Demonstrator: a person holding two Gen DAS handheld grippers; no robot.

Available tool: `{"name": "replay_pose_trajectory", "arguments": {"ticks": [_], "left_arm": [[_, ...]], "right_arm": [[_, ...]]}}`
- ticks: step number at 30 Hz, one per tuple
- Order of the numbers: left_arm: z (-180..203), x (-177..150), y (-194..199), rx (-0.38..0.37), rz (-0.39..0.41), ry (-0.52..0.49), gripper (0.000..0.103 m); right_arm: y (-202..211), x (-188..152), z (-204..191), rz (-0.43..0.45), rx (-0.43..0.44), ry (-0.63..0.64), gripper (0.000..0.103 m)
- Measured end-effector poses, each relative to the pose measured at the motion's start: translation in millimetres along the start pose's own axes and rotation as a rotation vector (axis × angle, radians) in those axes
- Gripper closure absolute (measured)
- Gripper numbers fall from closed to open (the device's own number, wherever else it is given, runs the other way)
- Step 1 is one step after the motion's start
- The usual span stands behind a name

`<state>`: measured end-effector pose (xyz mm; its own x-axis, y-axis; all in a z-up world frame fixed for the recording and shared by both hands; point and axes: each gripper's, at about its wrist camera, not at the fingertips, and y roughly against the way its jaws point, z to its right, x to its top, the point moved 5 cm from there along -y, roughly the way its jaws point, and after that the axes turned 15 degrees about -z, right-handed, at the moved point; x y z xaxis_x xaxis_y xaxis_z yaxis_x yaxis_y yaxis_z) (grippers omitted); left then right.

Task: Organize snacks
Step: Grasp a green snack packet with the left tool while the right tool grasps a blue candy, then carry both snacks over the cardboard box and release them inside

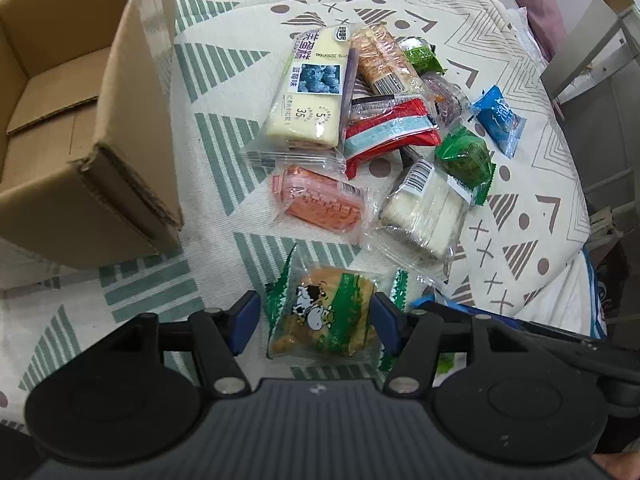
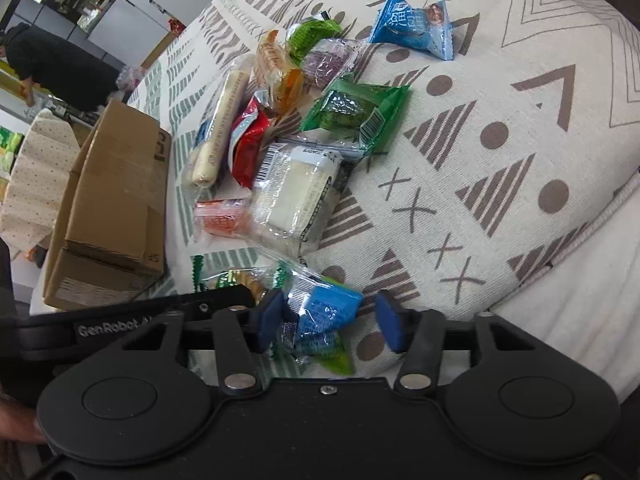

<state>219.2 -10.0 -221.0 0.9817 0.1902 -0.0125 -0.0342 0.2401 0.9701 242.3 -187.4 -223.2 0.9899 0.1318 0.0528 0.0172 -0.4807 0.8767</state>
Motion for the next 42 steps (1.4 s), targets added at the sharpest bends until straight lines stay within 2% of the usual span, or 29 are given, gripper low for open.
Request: {"name": "replay_pose_trajectory", "arguments": {"ticks": [2,5,13,19,30,34,42], "left_arm": [[1.6,0.9,0.1,0.009,-0.007,0.002,0.044],[4.0,1.2,1.1,0.006,-0.011,-0.002,0.050],[6.0,-1.6,17.4,-0.023,0.030,0.008,0.084],[10.8,-7.0,38.8,-0.016,0.082,-0.001,0.094],[17.1,-22.9,68.7,0.003,0.115,0.010,0.099],[16.2,-25.7,78.5,0.006,0.123,0.015,0.099],[14.5,-23.0,102.3,0.005,0.153,0.012,0.099]], "right_arm": [[-0.3,0.1,-1.7,0.003,0.000,0.007,0.061],[2.3,0.2,-2.9,0.015,0.020,0.018,0.063],[12.7,-2.9,-1.8,0.049,0.034,0.021,0.063],[26.8,-5.9,-7.1,0.095,0.058,0.046,0.063],[43.3,-10.4,-19.8,0.113,0.095,0.061,0.063],[54.5,-10.1,-28.8,0.125,0.084,0.078,0.063],[68.3,1.7,-45.5,0.157,0.097,0.075,0.063]]}}
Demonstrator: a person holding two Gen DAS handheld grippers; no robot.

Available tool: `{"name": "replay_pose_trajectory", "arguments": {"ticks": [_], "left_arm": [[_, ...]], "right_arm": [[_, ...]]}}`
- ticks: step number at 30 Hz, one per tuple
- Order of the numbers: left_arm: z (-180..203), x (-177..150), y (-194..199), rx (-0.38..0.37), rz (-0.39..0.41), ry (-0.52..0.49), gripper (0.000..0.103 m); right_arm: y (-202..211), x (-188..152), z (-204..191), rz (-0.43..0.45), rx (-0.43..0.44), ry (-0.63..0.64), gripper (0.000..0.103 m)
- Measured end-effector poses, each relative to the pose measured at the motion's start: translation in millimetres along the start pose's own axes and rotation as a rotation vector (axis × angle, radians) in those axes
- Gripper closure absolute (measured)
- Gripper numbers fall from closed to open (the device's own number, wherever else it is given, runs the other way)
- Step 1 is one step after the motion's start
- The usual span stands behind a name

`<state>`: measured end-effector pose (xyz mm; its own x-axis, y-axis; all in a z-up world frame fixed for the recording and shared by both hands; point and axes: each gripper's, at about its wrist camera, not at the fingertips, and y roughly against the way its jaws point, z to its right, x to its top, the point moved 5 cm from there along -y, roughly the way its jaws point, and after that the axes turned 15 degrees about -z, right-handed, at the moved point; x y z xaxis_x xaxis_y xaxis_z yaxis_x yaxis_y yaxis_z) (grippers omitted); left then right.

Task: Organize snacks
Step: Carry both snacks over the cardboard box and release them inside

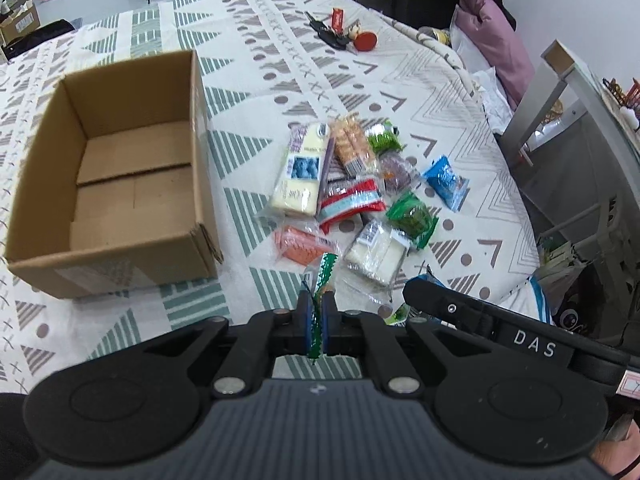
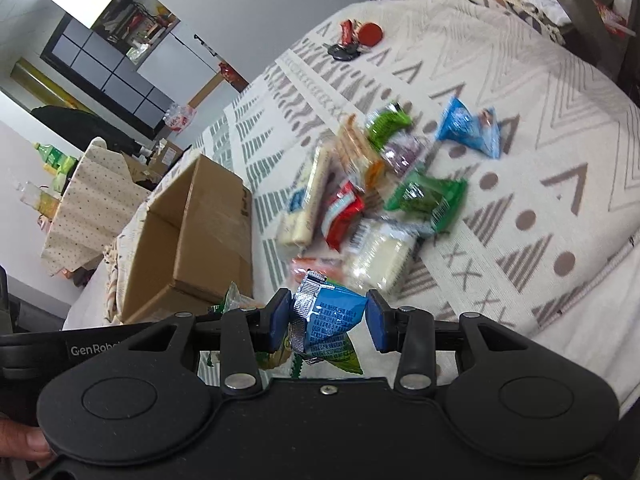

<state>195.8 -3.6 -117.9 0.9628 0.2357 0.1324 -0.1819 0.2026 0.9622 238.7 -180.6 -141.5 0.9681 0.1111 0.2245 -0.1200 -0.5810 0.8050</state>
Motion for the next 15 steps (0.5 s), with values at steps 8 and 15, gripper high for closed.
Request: {"name": "replay_pose_trajectory", "arguments": {"ticks": [8,15], "left_arm": [[-11.4,15.9,27.8,-0.011,0.036,0.021,0.099],[-26.4,32.6,55.5,-0.022,0.058,0.040,0.099]], "right_arm": [[6.5,21.0,-27.0,0.010,0.005,0.029,0.063],[8.6,38.8,-55.7,0.016,-0.001,0.051,0.063]]}}
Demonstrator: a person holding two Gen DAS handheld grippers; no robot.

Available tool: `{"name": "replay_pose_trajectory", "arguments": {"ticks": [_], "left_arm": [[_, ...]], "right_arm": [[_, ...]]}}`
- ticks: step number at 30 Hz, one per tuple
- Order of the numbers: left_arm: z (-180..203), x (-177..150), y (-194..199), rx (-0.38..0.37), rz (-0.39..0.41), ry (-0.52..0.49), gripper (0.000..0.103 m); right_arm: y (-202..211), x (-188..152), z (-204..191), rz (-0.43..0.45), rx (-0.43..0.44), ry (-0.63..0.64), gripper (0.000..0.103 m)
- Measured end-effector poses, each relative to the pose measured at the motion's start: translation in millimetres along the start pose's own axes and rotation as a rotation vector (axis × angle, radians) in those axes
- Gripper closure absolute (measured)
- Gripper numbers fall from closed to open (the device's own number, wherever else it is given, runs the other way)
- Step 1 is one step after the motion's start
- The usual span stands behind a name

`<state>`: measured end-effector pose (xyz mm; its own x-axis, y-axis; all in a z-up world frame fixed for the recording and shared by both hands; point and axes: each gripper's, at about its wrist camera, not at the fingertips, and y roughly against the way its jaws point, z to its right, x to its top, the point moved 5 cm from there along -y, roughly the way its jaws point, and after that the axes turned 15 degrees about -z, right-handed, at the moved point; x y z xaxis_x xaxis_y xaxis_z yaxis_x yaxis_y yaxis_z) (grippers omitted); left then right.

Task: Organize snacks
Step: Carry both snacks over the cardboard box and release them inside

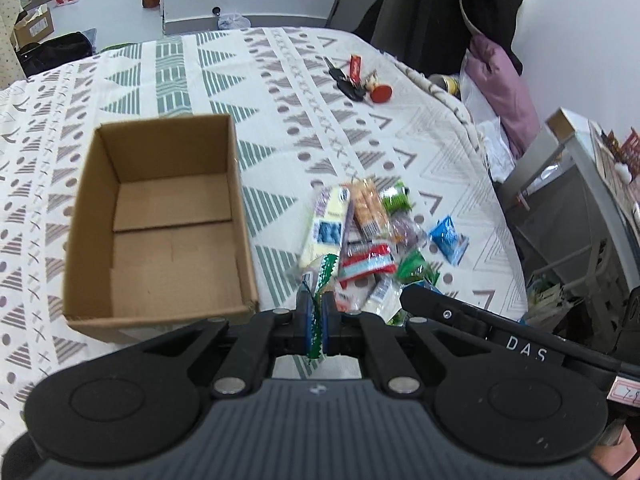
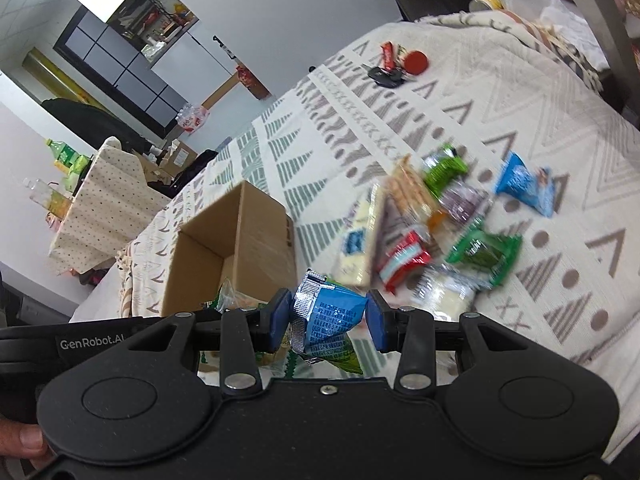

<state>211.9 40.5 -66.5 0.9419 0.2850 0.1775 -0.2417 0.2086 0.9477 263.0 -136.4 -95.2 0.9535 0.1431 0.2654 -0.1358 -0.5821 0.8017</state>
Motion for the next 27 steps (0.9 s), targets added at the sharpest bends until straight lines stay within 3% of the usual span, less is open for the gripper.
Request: {"name": "replay_pose_trajectory", "arguments": {"ticks": [12,27], "left_arm": [[-37.7,22.6,29.0,-0.010,0.052,0.032,0.099],[-91.9,39.2,6.9,-0.020,0.019,0.113,0.103]], "right_arm": [[-8.6,22.6,-48.7,0.007,0.010,0.055,0.063],[-42.7,33.9,-77.3,-0.044,-0.015,0.081,0.063]]}}
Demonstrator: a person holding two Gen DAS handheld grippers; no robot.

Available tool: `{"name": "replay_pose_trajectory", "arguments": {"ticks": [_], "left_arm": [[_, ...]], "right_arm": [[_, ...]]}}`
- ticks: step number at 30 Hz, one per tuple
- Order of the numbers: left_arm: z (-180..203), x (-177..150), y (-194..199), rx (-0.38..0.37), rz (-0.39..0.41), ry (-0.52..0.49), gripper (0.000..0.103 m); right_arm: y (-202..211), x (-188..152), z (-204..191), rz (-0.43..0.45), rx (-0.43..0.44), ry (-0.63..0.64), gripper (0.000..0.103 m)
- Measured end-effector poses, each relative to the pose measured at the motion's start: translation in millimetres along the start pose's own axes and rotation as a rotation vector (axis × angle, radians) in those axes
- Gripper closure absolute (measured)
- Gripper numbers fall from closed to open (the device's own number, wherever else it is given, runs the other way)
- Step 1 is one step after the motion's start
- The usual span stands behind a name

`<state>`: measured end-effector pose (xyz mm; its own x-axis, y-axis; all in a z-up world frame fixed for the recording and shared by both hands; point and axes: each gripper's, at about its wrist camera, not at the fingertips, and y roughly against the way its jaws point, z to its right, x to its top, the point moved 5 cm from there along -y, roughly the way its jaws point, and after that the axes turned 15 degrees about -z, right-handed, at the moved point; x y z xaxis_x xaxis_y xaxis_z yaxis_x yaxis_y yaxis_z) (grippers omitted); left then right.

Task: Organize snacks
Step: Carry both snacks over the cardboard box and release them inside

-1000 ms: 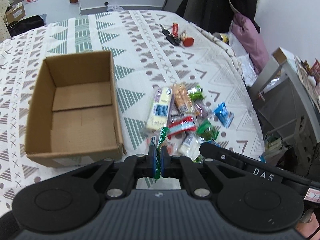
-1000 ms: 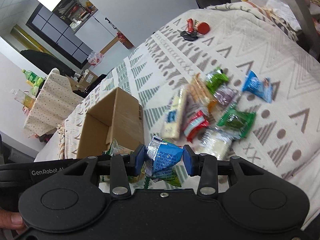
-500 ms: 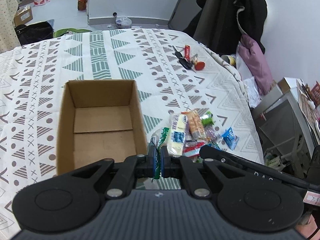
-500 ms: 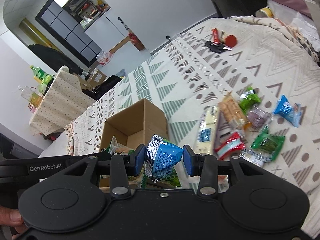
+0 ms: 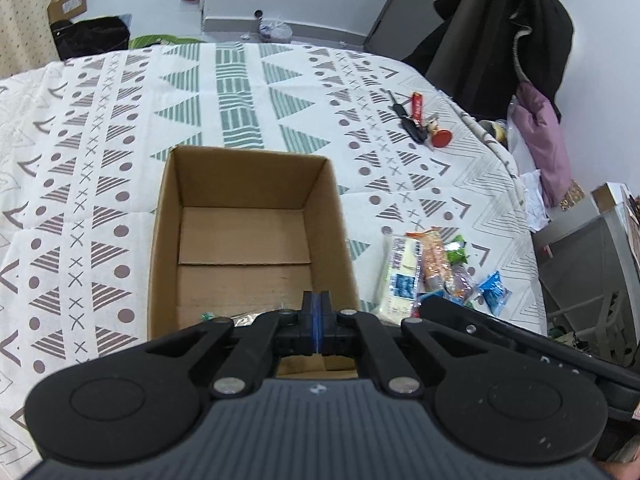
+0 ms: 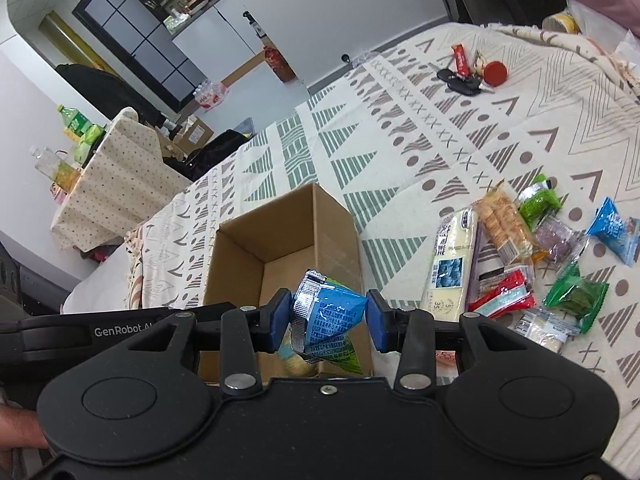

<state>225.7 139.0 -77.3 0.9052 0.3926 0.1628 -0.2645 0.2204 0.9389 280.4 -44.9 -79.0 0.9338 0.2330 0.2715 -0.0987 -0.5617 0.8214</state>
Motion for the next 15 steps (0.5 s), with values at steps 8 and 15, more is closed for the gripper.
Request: {"name": "replay_pose_trajectory", "arguments": {"ticks": [8,15], "left_arm": [[-19.0,1.9,-5.4,0.049,-0.038,0.028,0.099],[-32.8,0.8,-5.9,0.059,-0.066,0.064,0.096]], "right_arm": [[-12.8,6.5,1.9,-0.025,0.040,-0.045,0.063],[-23.3,10.4,-26.1,-0.052,0.131,0.002,0.060]]}}
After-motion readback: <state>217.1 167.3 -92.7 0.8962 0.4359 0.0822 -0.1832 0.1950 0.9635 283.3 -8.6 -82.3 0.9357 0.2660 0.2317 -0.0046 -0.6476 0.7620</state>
